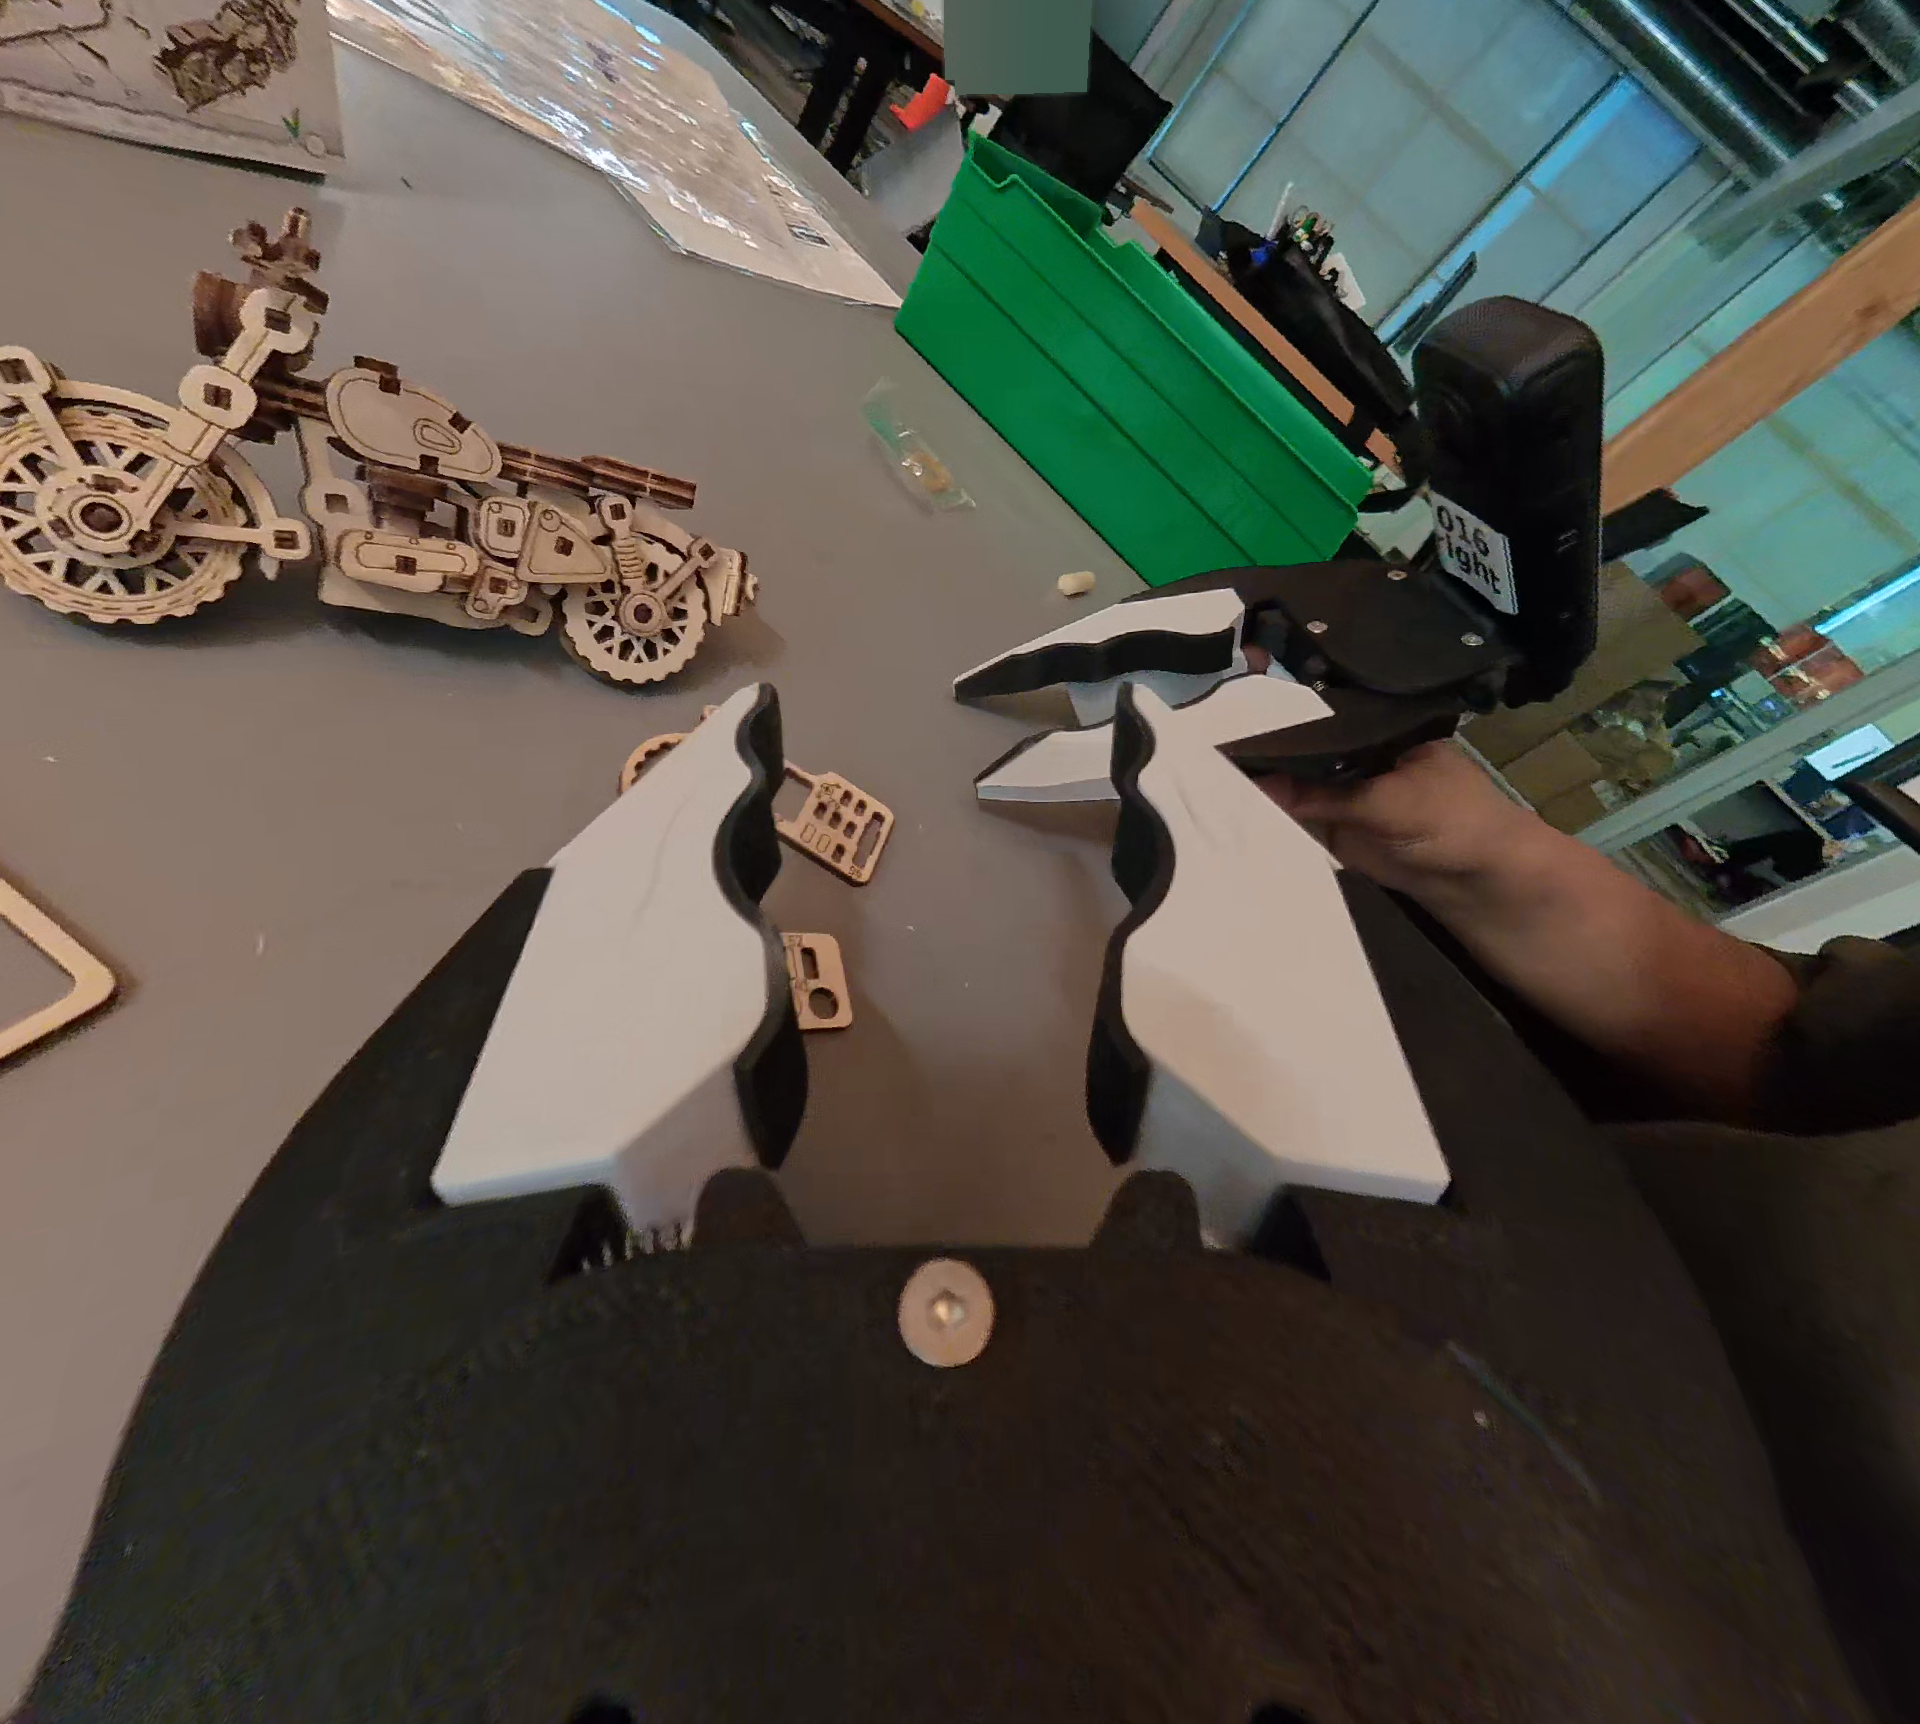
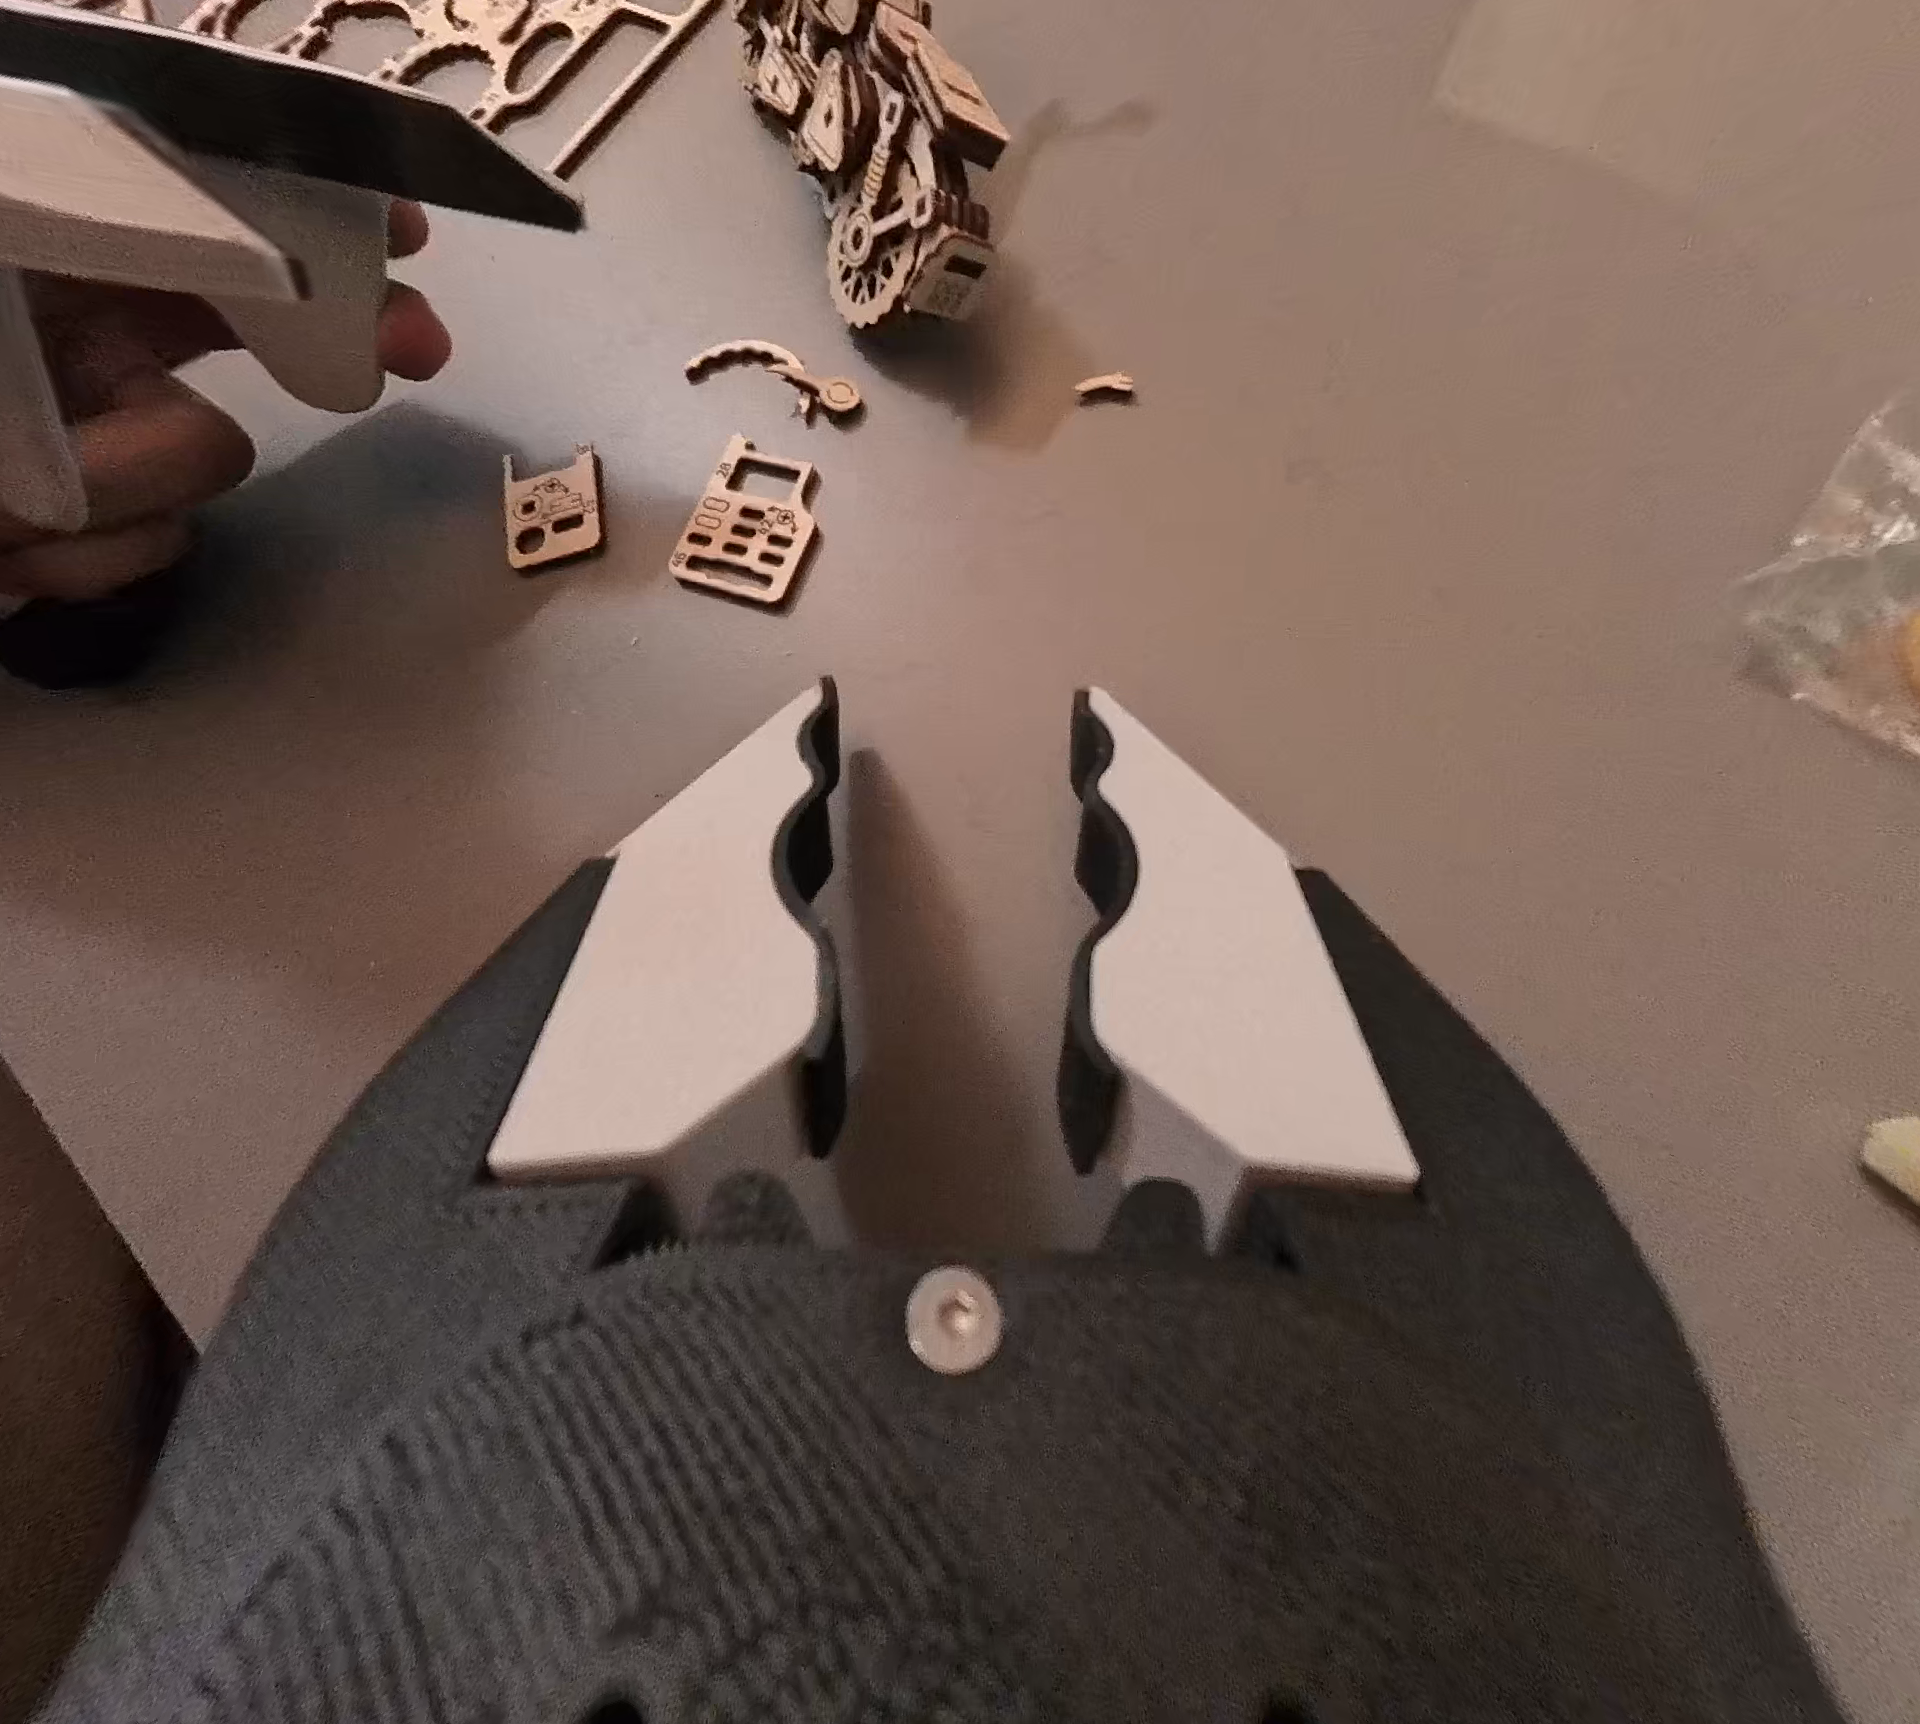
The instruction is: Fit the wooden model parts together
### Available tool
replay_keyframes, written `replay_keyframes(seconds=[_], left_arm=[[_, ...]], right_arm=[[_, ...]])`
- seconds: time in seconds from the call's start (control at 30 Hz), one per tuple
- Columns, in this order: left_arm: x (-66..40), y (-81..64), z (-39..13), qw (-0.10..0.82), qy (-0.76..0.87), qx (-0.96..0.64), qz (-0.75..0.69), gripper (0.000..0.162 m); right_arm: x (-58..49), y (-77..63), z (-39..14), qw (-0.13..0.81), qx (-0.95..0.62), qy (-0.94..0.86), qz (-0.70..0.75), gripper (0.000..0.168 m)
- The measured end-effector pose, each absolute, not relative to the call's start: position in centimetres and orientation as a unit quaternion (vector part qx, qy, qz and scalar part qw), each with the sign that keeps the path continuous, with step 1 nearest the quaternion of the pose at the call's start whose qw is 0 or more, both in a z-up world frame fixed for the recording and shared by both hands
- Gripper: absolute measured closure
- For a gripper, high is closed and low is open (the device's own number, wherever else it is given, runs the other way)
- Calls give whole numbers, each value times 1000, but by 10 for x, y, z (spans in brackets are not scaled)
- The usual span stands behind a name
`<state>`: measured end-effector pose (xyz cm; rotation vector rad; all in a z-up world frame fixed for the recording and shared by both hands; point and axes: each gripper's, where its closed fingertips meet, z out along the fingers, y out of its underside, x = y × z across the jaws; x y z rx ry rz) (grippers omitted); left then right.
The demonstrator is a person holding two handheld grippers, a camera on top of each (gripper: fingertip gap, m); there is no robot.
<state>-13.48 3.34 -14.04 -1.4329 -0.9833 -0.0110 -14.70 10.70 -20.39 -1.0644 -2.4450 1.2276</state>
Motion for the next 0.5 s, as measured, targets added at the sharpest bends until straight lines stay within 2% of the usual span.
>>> replay_keyframes(seconds=[0.13,0.2,0.37,0.43,0.5], left_arm=[[-135,32,-137,648,-426,-631,27,95],[-130,34,-130,660,-404,-633,38,108],[-116,41,-109,709,-368,-602,-4,119],[-120,39,-111,706,-381,-597,3,134],[-126,33,-113,698,-400,-593,38,160]], right_arm=[[-148,108,-206,106,-363,-830,410,124],[-148,108,-206,111,-361,-831,407,124],[-149,109,-205,104,-369,-827,411,127],[-150,110,-205,98,-376,-823,415,130],[-151,110,-205,94,-380,-821,417,131]])
